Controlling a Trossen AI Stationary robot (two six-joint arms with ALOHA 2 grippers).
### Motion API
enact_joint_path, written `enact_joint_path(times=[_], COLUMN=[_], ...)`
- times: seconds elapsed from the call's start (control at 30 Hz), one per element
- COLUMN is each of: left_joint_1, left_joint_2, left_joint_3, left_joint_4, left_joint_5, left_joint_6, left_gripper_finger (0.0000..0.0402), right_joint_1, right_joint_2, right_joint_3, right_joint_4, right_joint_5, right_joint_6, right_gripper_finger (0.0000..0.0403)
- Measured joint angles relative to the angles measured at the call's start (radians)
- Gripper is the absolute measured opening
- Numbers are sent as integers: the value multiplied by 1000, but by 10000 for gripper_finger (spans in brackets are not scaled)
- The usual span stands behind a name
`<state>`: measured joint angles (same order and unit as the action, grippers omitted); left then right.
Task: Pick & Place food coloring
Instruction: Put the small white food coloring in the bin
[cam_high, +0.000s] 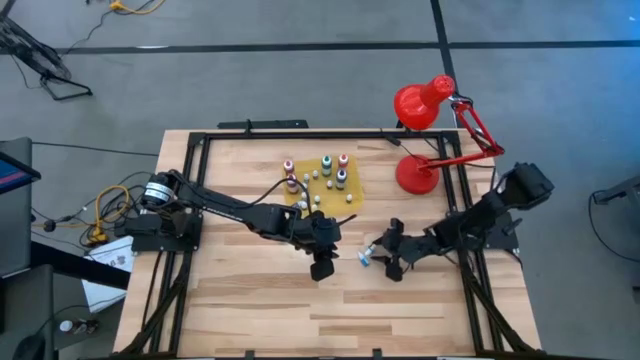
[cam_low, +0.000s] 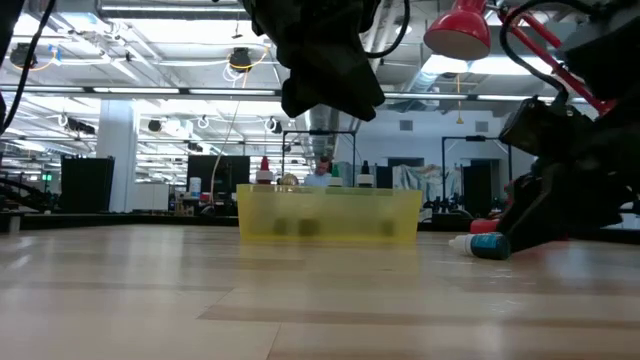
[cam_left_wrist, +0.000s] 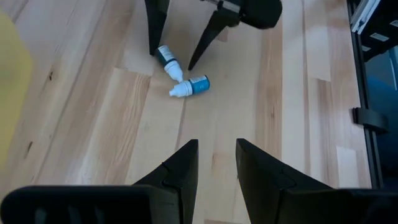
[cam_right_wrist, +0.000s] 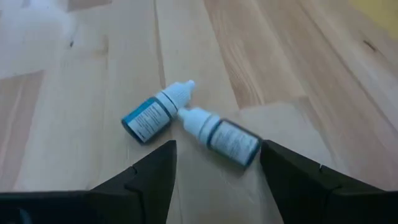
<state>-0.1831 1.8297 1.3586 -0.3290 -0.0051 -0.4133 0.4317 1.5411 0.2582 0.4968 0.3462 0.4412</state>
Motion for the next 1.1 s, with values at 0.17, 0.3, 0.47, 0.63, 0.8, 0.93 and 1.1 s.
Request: enact_joint_path(times=[0.17,0.3,0.47,0.63,0.8,0.93,1.1], left_joint_1=[0,0,0,0,0,0,-1], left_joint_2=[0,0,0,0,0,0,0], left_joint_3=[0,0,0,0,0,0,0], left_joint_4=[-2,-5,-25,-25,-25,-25,-25], left_joint_5=[0,-1,-1,-2,-2,-2,-2], left_joint_6=[0,-14,-29,-54,-54,-55,-54], left_gripper_finger=[98,98,98,98,98,98,98], right_joint_1=[-1,-1,5,-6,-3,-13,-13], right_joint_2=[59,64,37,4,-22,-24,7], right_joint_3=[38,42,43,41,39,38,39], right_joint_4=[1,-4,-55,-80,-93,-93,-86], right_joint_5=[34,30,9,-29,-49,-58,-27], right_joint_6=[-58,-81,-57,153,98,77,74], right_gripper_finger=[221,209,188,178,181,190,195])
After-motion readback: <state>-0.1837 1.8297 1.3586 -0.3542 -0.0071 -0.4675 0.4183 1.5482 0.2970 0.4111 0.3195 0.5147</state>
